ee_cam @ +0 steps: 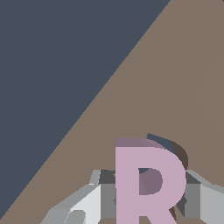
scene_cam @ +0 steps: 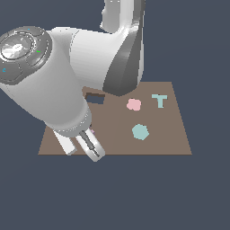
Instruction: Insert a designated object into the corresponding slot on a board.
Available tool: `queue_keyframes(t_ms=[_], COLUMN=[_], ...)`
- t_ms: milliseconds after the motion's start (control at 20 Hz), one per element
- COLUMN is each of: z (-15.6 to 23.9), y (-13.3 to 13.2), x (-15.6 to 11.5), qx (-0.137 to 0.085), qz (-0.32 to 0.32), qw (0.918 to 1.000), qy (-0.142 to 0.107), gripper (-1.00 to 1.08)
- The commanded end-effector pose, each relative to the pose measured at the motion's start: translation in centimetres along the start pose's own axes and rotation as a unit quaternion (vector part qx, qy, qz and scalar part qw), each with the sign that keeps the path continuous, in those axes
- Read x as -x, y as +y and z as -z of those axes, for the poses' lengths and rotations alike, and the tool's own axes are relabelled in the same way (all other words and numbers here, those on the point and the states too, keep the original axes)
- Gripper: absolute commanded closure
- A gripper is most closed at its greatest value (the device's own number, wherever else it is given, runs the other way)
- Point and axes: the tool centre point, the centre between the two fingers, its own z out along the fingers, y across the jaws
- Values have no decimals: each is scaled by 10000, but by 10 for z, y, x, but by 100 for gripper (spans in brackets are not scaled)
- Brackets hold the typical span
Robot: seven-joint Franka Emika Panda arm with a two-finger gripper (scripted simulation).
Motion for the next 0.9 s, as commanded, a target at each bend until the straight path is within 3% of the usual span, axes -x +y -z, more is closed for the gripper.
queue_keyframes(t_ms=[0, 450, 850], z=[0, 1, 1], y=[4, 14, 17], x=[0, 2, 3], qx=[-2, -1, 0], qz=[-395, -1332, -1653], qw=[9992, 9911, 9863], qy=[1, 0, 0], gripper=[108, 108, 108])
